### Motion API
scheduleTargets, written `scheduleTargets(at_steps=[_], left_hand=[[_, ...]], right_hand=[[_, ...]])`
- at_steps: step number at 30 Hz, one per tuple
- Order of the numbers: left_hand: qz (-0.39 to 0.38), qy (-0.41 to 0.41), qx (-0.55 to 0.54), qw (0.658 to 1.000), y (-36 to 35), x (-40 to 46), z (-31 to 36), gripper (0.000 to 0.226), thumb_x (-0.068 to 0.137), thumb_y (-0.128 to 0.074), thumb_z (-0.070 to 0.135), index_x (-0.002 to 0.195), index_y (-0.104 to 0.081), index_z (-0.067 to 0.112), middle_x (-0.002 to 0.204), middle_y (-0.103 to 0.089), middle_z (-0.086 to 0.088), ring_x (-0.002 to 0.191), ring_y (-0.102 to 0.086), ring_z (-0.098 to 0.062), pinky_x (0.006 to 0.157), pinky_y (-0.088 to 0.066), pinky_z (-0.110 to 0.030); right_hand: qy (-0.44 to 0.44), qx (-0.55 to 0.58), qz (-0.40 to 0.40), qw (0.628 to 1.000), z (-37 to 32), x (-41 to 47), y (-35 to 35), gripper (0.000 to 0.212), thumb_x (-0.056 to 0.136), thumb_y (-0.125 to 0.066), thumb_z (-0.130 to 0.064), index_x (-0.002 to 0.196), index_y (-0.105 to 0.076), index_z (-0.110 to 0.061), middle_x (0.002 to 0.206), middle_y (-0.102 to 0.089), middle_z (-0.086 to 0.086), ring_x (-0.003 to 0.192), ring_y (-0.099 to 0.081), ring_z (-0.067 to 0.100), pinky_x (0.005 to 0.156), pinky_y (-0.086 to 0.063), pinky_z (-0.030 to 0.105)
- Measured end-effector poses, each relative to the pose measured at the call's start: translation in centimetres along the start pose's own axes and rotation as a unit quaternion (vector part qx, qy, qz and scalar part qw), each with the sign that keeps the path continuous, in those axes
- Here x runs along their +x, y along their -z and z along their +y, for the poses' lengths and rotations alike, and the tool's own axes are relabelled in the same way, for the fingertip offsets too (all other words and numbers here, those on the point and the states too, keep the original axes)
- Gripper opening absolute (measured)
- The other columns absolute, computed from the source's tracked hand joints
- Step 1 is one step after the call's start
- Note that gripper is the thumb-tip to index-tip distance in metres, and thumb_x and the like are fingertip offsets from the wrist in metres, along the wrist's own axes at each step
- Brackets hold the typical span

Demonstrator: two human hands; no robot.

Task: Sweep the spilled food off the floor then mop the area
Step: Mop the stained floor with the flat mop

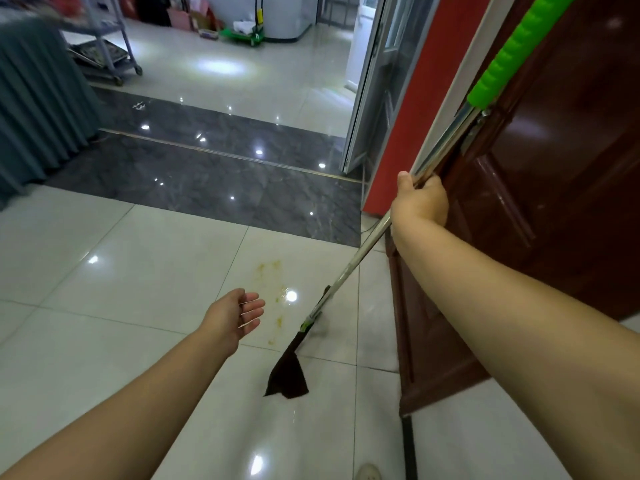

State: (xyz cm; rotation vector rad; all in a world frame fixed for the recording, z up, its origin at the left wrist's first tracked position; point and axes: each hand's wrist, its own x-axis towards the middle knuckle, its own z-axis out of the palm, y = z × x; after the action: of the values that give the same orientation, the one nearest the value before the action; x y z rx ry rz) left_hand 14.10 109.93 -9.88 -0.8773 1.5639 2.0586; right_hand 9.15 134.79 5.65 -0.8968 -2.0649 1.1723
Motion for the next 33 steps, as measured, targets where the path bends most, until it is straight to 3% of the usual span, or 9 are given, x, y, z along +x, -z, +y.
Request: scheduleTargets(at_steps=[4, 11, 14, 19, 23, 25, 28, 31, 33], left_hand=[[0.003, 0.017, 0.01, 1.0, 2.7, -0.6, -1.6, 0.031, 0.097, -0.036, 0.024, 0.086, -0.06, 0.01, 0.084, -0.066, -0.005, 0.072, -0.061, -0.014, 0.063, -0.049, -0.027], [0.019, 0.044, 0.033, 0.998, 4.9, -2.3, -4.4, 0.03, 0.097, -0.037, 0.022, 0.085, -0.061, 0.009, 0.082, -0.068, -0.005, 0.071, -0.062, -0.014, 0.061, -0.049, -0.027], [0.015, 0.051, 0.041, 0.998, 4.7, -3.4, -5.7, 0.03, 0.097, -0.036, 0.023, 0.086, -0.061, 0.009, 0.082, -0.068, -0.005, 0.071, -0.062, -0.014, 0.063, -0.049, -0.027], [0.0, 0.051, 0.057, 0.997, 3.6, -6.4, -8.4, 0.028, 0.097, -0.038, 0.021, 0.086, -0.06, 0.009, 0.081, -0.066, -0.005, 0.069, -0.06, -0.015, 0.063, -0.049, -0.026], [-0.024, 0.052, 0.068, 0.996, 2.1, -9.7, -11.5, 0.023, 0.097, -0.038, 0.018, 0.085, -0.056, 0.009, 0.074, -0.058, -0.003, 0.062, -0.05, -0.014, 0.06, -0.043, -0.023], [-0.042, 0.06, 0.068, 0.995, 1.1, -11.4, -13.4, 0.019, 0.095, -0.038, 0.015, 0.086, -0.054, 0.01, 0.071, -0.052, -0.004, 0.058, -0.044, -0.014, 0.054, -0.038, -0.021], [-0.059, 0.072, 0.095, 0.991, -0.2, -13.8, -16.8, 0.015, 0.092, -0.045, 0.013, 0.084, -0.057, 0.011, 0.067, -0.057, -0.003, 0.053, -0.046, -0.013, 0.051, -0.042, -0.021], [-0.079, 0.072, 0.123, 0.987, -1.5, -16.0, -20.6, 0.014, 0.091, -0.052, 0.013, 0.082, -0.062, 0.009, 0.059, -0.063, -0.002, 0.05, -0.054, -0.013, 0.054, -0.049, -0.023], [-0.089, 0.08, 0.121, 0.985, -2.4, -17.6, -22.9, 0.016, 0.094, -0.051, 0.016, 0.084, -0.062, 0.009, 0.063, -0.064, -0.004, 0.053, -0.057, -0.013, 0.05, -0.051, -0.024]], right_hand=[[-0.055, 0.008, 0.014, 0.998, 1.0, -3.7, -0.9, 0.031, 0.092, -0.054, -0.044, 0.11, -0.061, -0.02, 0.093, -0.059, -0.006, 0.077, -0.053, 0.015, 0.068, -0.039, 0.026], [-0.126, 0.001, -0.047, 0.991, 6.2, -9.7, -0.3, 0.02, 0.088, -0.061, -0.039, 0.081, -0.052, -0.022, 0.064, -0.046, -0.015, 0.067, -0.053, 0.018, 0.068, -0.043, 0.028], [-0.157, -0.001, -0.093, 0.983, 8.8, -11.6, 0.8, 0.018, 0.086, -0.063, -0.036, 0.083, -0.053, -0.021, 0.067, -0.053, -0.009, 0.071, -0.058, 0.021, 0.072, -0.049, 0.031], [-0.177, -0.001, -0.142, 0.974, 12.8, -14.8, 3.8, 0.027, 0.083, -0.067, -0.037, 0.069, -0.046, -0.025, 0.067, -0.053, -0.015, 0.062, -0.055, 0.012, 0.068, -0.04, 0.025], [-0.204, 0.006, -0.196, 0.959, 15.6, -17.4, 7.5, 0.028, 0.081, -0.069, -0.038, 0.07, -0.047, -0.025, 0.076, -0.061, -0.004, 0.078, -0.067, 0.026, 0.077, -0.057, 0.038], [-0.217, 0.008, -0.247, 0.944, 16.5, -18.8, 9.8, 0.024, 0.081, -0.07, -0.035, 0.073, -0.051, -0.022, 0.08, -0.061, -0.001, 0.078, -0.067, 0.025, 0.082, -0.057, 0.041], [-0.238, 0.018, -0.358, 0.903, 17.2, -21.2, 14.6, 0.014, 0.082, -0.07, -0.017, 0.082, -0.056, -0.013, 0.079, -0.057, 0.002, 0.064, -0.061, 0.014, 0.079, -0.059, 0.035], [-0.234, 0.069, -0.489, 0.837, 17.5, -23.8, 19.3, 0.019, 0.087, -0.05, 0.007, 0.079, -0.053, -0.01, 0.073, -0.053, 0.008, 0.058, -0.06, 0.012, 0.074, -0.059, 0.03], [-0.298, 0.114, -0.501, 0.804, 17.9, -25.3, 21.5, 0.017, 0.095, -0.043, 0.002, 0.102, -0.058, 0.001, 0.084, -0.062, 0.018, 0.068, -0.067, 0.022, 0.077, -0.059, 0.031]])
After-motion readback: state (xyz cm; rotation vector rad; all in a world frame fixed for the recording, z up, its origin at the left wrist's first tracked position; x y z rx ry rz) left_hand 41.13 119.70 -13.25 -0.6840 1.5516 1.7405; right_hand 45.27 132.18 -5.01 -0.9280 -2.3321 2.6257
